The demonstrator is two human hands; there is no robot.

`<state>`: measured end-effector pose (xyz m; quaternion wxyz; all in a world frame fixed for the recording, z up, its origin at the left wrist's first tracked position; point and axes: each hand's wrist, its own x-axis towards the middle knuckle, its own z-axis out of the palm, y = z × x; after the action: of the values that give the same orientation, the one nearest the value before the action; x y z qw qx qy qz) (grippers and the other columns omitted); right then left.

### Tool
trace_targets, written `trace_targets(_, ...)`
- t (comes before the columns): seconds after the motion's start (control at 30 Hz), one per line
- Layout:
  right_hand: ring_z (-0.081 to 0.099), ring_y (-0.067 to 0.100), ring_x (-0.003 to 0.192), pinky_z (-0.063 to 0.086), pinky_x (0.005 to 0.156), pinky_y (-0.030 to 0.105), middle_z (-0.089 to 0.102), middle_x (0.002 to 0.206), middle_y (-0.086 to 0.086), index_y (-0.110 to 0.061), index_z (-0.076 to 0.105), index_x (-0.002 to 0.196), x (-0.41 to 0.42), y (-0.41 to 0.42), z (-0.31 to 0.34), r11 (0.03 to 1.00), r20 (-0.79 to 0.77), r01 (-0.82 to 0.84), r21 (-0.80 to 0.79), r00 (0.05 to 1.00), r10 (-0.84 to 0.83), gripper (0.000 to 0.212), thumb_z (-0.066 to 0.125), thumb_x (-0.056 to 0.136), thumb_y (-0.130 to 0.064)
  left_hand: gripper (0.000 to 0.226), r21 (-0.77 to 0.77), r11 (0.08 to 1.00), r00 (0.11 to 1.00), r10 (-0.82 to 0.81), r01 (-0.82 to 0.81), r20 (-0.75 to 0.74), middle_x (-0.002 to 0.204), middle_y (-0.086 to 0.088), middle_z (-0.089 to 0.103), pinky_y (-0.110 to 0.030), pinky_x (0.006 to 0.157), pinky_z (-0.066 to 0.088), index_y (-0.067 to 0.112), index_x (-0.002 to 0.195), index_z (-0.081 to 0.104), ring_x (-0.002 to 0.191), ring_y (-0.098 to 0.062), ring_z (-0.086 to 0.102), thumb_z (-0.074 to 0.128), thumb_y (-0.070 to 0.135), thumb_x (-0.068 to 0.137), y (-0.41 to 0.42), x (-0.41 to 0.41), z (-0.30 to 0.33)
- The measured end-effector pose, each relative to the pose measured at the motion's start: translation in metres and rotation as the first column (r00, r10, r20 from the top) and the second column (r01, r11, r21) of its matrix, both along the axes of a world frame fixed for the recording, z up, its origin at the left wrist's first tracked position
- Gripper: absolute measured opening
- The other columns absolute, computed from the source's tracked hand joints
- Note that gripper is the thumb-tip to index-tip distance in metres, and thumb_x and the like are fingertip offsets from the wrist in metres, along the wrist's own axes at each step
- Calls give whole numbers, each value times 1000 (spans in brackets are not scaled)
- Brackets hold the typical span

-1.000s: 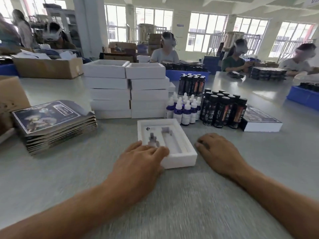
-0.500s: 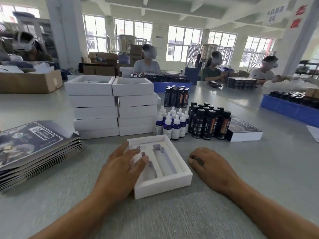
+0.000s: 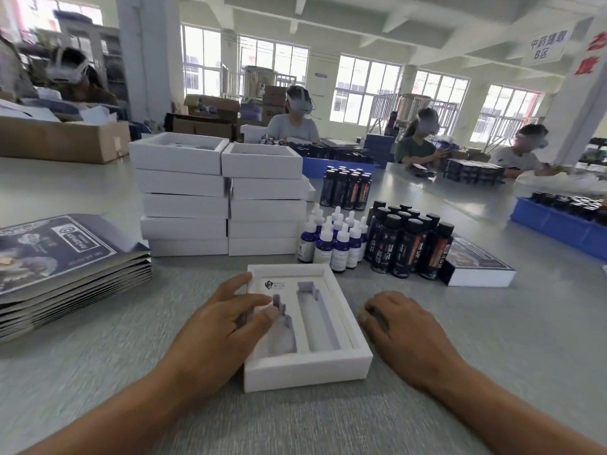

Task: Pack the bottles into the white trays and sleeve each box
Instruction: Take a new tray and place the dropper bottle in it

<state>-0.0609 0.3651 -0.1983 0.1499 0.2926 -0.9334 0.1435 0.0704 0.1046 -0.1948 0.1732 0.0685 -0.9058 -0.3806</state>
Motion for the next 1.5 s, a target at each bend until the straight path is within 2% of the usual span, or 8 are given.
trace_targets(0.17,51,7,95,45,82,27,58,110,-12,-29,60,110,-1,1,0,1000,-7,-9,5,1000,9,34,38,99,-53,32,8,1000,1000,27,-27,-10,151,35,22,-23,105,34,38,124,65,130,4,40,61,39,92,-1,-2,-3)
trace_targets(0.37,57,11,101,49,86,34,61,111,-12,-27,65,111,-4,-1,6,1000,12,-20,-17,1000,20,33,47,96,-51,35,40,999,1000,3,-4,13,150,41,21,-22,105,33,44,121,63,129,7,38,60,32,88,-4,-4,-6)
trace_targets(0.63,68,11,72,56,78,33,71,75,-7,-19,66,119,-40,-67,67,942,-52,-14,-336,999,-4,31,60,93,-36,29,32,999,1000,1,-1,8,148,44,19,-21,102,35,49,117,63,128,9,38,59,42,89,-4,-4,-7)
trace_targets(0.73,70,23,89,54,87,41,76,90,3,-20,62,127,-60,-95,81,949,-49,7,-316,999,-23,39,58,93,-39,39,65,998,999,2,1,-50,147,42,26,-22,106,35,46,121,64,130,12,38,48,62,88,-3,-4,-6)
trace_targets(0.87,67,27,100,54,88,42,74,103,4,-22,68,119,-78,-116,85,970,-46,69,-234,996,-82,34,61,92,-41,58,63,998,995,10,-4,-103,147,36,33,-11,103,28,39,134,57,130,16,34,33,65,87,-5,-4,-6)
trace_targets(1.03,66,30,91,41,71,34,73,91,6,-23,66,113,-76,-122,74,966,-168,100,-238,976,-142,29,63,90,-40,48,19,1000,997,16,-15,-72,150,34,30,-23,109,33,39,134,57,133,8,36,37,57,94,-3,-5,-6)
trace_targets(1.33,55,26,79,41,70,35,54,82,0,-17,60,96,-54,-114,71,990,-228,38,-134,971,-68,12,64,89,-26,47,-4,1000,999,11,-11,-49,150,36,26,-19,101,31,42,131,56,126,9,37,36,58,93,-5,-7,-9)
trace_targets(1.5,61,15,74,44,68,30,67,85,-6,-21,65,91,-30,-74,84,968,-283,37,-246,953,-108,14,72,86,-32,44,-39,999,998,20,-22,-55,150,36,25,-20,97,31,42,132,55,122,12,36,36,56,95,-6,-7,-10)
